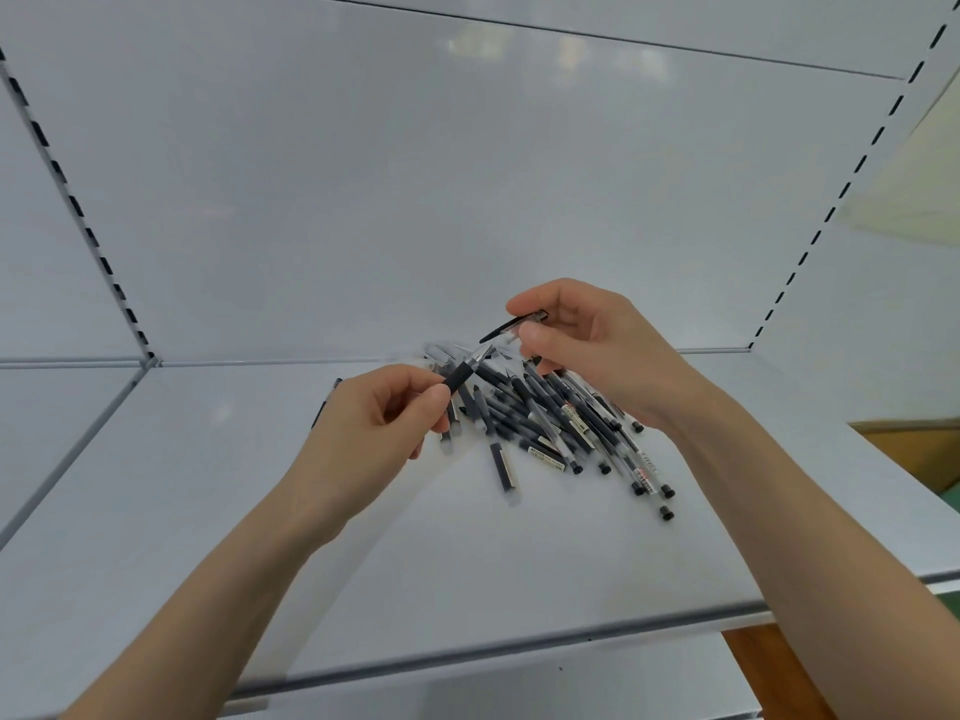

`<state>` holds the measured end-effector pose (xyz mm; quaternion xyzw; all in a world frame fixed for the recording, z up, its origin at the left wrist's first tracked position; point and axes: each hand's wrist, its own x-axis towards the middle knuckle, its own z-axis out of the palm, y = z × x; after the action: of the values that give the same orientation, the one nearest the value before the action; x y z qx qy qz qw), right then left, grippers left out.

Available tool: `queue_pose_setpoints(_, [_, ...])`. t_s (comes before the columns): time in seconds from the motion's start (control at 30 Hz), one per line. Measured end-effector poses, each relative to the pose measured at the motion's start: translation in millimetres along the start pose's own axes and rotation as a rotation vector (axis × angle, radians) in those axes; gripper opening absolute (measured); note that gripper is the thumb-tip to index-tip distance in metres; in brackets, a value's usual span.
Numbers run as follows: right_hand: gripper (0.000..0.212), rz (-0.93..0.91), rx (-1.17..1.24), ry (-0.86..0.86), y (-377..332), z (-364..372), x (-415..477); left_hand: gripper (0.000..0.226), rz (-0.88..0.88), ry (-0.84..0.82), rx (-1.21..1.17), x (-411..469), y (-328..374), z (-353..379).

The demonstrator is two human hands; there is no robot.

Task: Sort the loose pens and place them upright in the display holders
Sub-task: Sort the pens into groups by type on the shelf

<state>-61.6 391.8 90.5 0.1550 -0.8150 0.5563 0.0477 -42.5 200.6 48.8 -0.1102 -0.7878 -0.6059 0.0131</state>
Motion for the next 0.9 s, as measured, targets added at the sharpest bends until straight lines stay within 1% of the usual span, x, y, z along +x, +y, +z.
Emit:
queue_pose_setpoints(0.07, [0.019, 0.000, -0.013, -0.006, -1.8, 1.3, -0.2, 0.015, 0.002, -0.007, 0.009, -1.4, -0.7, -0.7])
queue_pose_setpoints(0.2, [0.020, -0.003, -0.059, -0.077, -3.8, 5.1, -2.4, 0.015, 0.010, -0.017, 0.025, -2.9, -0.8, -1.3])
queue_pose_setpoints(0.33, [0.018, 0.001, -0.035, -0.131, -3.3, 12.4, -5.9, 0.014, 0.023, -0.052, 0.021, -4.6, 1.9, -1.9])
queue_pose_setpoints(0.43, [0.017, 0.001, 0.044, -0.053, 0.0, 19.6, -7.3, 0.016, 0.048, -0.056, 0.028, -6.1, 1.8, -1.7])
queue_pose_setpoints(0.5, [0.014, 0.014, 0.108, 0.036, 4.4, 25.0, -8.2, 0.019, 0.065, -0.024, 0.038, -6.8, 0.9, -0.4])
queue_pose_setpoints(0.57, [0.012, 0.021, 0.124, 0.088, 8.8, 31.2, -9.6, 0.022, 0.088, 0.018, 0.072, -8.2, -1.4, 1.5])
queue_pose_setpoints(0.67, [0.013, 0.023, 0.150, 0.105, 14.9, 37.8, -12.1, 0.021, 0.102, 0.045, 0.106, -10.2, -5.6, 5.6])
queue_pose_setpoints(0.8, [0.014, 0.071, 0.226, 0.119, 23.0, 43.3, -12.8, 0.018, 0.044, 0.024, 0.110, -5.9, -10.7, 5.3])
queue_pose_setpoints(0.83, [0.013, 0.093, 0.240, 0.117, 26.2, 44.5, -12.1, 0.016, 0.034, 0.028, 0.150, -3.8, -11.7, 5.0])
queue_pose_setpoints(0.9, [0.012, 0.131, 0.241, 0.135, 32.0, 45.1, -9.2, 0.013, 0.049, 0.098, 0.296, 0.5, -15.8, 1.1])
